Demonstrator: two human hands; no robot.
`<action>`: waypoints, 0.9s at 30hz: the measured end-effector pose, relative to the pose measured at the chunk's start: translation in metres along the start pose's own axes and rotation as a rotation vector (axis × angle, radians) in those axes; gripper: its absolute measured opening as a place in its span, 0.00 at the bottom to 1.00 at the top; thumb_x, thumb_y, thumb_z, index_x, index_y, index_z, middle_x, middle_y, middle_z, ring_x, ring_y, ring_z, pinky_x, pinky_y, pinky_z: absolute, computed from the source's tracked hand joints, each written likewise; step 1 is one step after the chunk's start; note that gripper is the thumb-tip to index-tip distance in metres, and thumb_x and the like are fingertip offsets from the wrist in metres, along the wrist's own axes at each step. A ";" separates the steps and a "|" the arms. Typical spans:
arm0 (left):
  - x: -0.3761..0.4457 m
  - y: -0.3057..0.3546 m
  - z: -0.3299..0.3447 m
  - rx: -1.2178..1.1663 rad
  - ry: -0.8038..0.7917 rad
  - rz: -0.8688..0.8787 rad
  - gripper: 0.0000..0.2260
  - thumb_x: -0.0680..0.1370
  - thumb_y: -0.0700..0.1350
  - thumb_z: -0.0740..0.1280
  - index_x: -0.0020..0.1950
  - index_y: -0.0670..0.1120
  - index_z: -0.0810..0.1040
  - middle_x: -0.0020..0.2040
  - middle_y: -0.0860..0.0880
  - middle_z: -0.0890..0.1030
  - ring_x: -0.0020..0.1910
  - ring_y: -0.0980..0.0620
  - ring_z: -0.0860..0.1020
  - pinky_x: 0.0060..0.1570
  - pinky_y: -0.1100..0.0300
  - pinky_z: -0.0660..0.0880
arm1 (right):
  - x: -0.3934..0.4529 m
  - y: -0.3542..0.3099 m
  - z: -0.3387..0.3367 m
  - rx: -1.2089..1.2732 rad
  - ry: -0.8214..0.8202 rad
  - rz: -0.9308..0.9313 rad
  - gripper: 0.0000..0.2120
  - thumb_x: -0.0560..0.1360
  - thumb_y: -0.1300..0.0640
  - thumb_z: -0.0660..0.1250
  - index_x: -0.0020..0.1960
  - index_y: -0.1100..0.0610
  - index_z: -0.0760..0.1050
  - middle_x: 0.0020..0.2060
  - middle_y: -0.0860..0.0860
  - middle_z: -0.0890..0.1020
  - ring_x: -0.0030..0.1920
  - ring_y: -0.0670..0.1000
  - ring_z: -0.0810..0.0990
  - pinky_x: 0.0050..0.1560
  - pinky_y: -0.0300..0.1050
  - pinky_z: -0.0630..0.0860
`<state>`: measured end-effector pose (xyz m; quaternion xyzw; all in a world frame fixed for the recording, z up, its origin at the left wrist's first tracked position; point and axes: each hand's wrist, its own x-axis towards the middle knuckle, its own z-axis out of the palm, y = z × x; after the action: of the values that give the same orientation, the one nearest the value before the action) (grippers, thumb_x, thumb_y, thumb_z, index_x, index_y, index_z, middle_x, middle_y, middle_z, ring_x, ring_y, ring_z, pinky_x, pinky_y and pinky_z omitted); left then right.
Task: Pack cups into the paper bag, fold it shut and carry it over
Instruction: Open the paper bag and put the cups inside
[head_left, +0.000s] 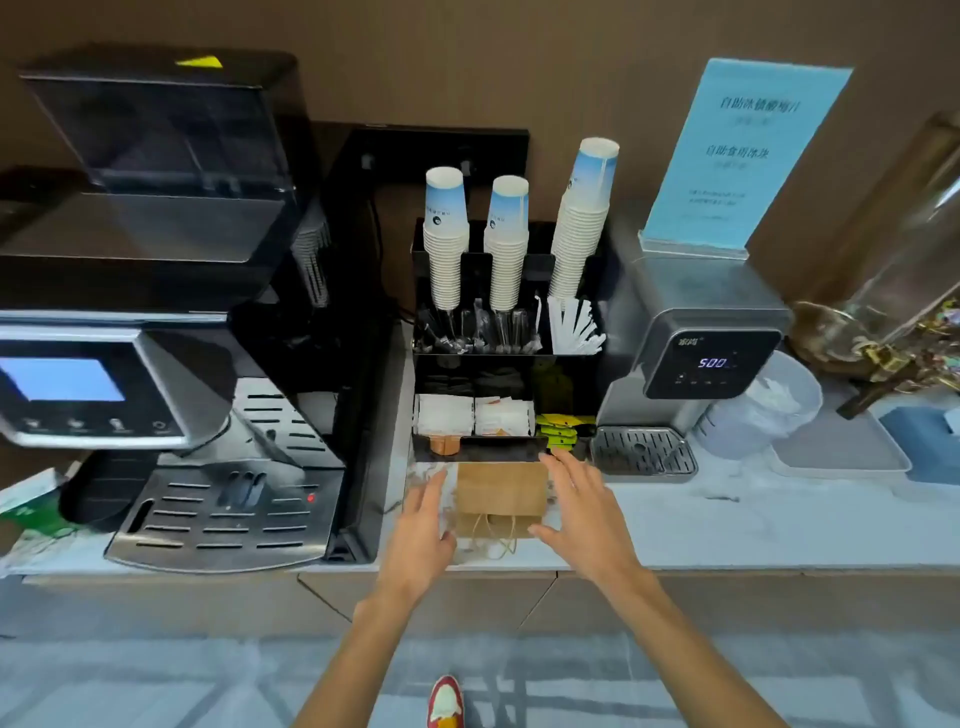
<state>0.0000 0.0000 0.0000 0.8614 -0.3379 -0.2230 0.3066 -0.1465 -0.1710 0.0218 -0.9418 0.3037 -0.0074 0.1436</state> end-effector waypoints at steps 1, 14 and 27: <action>0.007 -0.003 0.001 -0.015 -0.027 0.006 0.37 0.76 0.34 0.67 0.80 0.52 0.55 0.76 0.43 0.65 0.63 0.42 0.75 0.59 0.48 0.79 | 0.005 -0.002 0.004 -0.006 -0.027 0.007 0.46 0.70 0.42 0.74 0.79 0.48 0.52 0.79 0.46 0.56 0.75 0.54 0.60 0.71 0.53 0.68; 0.050 -0.007 0.008 -0.252 -0.148 -0.120 0.33 0.74 0.29 0.66 0.76 0.50 0.66 0.54 0.51 0.77 0.44 0.58 0.77 0.46 0.63 0.81 | 0.025 0.015 0.023 -0.096 -0.099 -0.158 0.46 0.71 0.42 0.71 0.80 0.50 0.50 0.80 0.45 0.54 0.73 0.49 0.61 0.70 0.49 0.67; 0.038 0.014 0.000 -0.565 -0.196 -0.211 0.34 0.74 0.24 0.61 0.75 0.50 0.65 0.48 0.48 0.73 0.45 0.54 0.74 0.36 0.72 0.75 | 0.037 0.038 0.002 0.128 -0.263 -0.336 0.24 0.85 0.52 0.51 0.80 0.50 0.54 0.80 0.40 0.45 0.76 0.47 0.54 0.77 0.45 0.56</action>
<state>0.0194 -0.0357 0.0029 0.7468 -0.1993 -0.4206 0.4750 -0.1374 -0.2213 0.0069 -0.9610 0.1202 0.0726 0.2383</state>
